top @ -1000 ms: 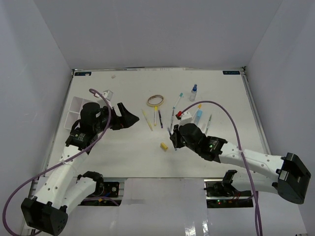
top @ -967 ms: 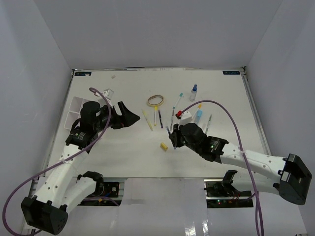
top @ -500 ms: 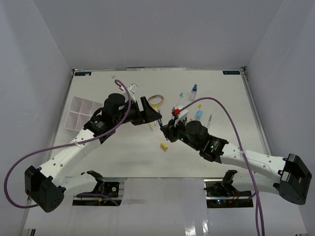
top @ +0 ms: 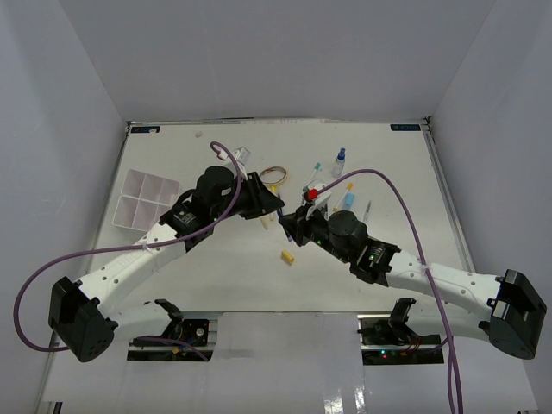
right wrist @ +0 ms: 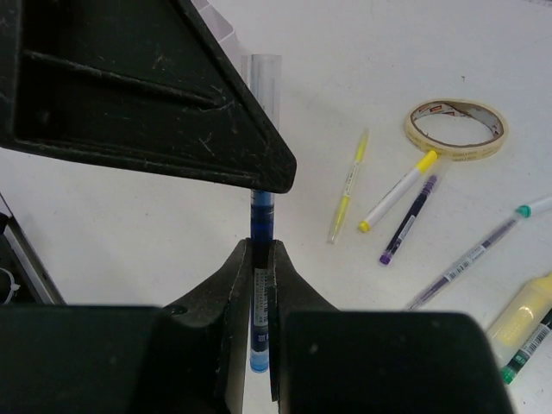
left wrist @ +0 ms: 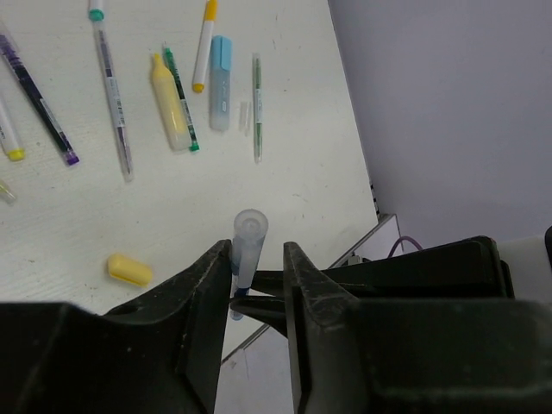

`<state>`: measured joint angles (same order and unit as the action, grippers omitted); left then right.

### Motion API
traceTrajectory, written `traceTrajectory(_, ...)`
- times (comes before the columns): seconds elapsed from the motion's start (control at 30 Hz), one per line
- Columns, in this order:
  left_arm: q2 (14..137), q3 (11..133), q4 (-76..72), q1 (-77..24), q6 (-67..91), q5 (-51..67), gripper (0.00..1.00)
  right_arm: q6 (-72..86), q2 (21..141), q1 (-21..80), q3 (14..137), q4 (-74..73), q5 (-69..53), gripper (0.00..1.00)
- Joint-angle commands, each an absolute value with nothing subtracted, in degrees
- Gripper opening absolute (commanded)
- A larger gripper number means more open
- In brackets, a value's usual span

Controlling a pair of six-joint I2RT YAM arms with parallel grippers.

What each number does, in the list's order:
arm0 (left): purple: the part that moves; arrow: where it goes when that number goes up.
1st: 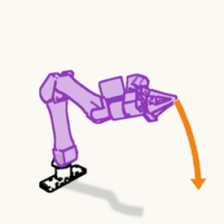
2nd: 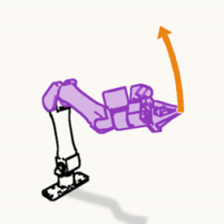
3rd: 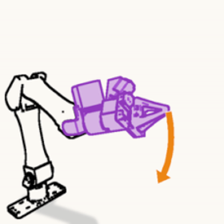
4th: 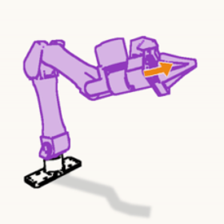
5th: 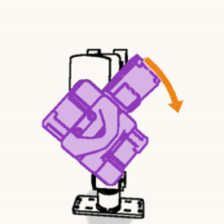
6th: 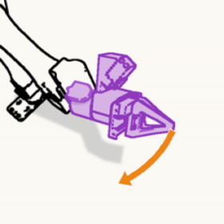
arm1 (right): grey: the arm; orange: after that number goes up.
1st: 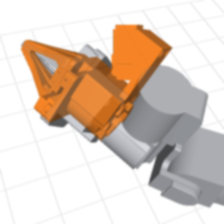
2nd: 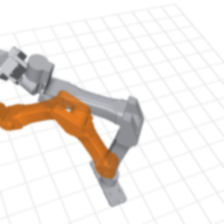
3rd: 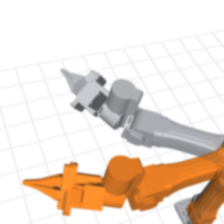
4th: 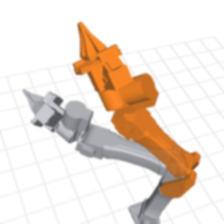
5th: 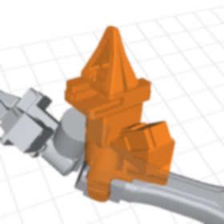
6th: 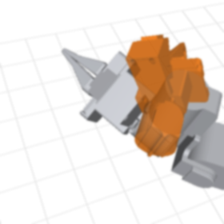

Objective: Sort the stationery into containers
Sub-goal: Place the pen in the storage box.

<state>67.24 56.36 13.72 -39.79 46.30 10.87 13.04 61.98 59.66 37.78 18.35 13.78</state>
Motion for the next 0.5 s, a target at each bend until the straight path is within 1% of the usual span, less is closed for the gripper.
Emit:
traceTrajectory(0.0,66.97,57.04,10.81,-40.43,46.67,9.23,0.39,12.48,61.35,59.94,38.94,22.23,14.50,0.08)
traceTrajectory(0.03,67.15,57.04,10.72,-40.52,46.67,9.23,0.36,12.57,61.35,59.85,38.85,22.24,14.59,0.08)
traceTrajectory(0.07,67.32,56.95,10.55,-40.60,46.67,9.23,0.30,12.57,61.35,59.85,38.85,22.50,14.59,0.08)
traceTrajectory(0.13,67.41,56.78,10.37,-40.87,46.67,9.05,0.24,12.74,61.35,59.94,38.76,22.50,14.85,0.10)
traceTrajectory(0.17,67.33,56.60,10.37,-40.96,46.67,8.88,0.19,12.83,61.43,59.94,38.67,22.50,15.03,0.11)
traceTrajectory(0.2,67.24,56.25,10.20,-41.13,46.67,8.44,0.17,12.92,61.26,59.85,38.67,22.50,15.12,0.12)
traceTrajectory(0.3,66.36,55.64,10.11,-41.13,46.32,7.04,0.13,13.10,61.26,59.94,38.50,22.41,15.73,0.23)
traceTrajectory(0.33,66.10,55.37,10.11,-41.13,45.62,6.42,0.13,13.10,61.17,59.94,38.41,22.41,15.91,0.31)
traceTrajectory(0.4,65.05,55.28,10.63,-41.13,44.65,5.02,0.12,13.01,60.82,59.85,38.15,22.24,16.17,0.40)
traceTrajectory(0.43,64.69,55.28,10.98,-41.13,44.21,2.75,0.12,12.83,60.65,59.94,38.06,21.63,16.43,0.48)
traceTrajectory(0.47,64.34,55.37,11.51,-41.13,43.08,1.42,0.11,12.83,60.47,59.85,37.88,21.19,16.78,0.51)
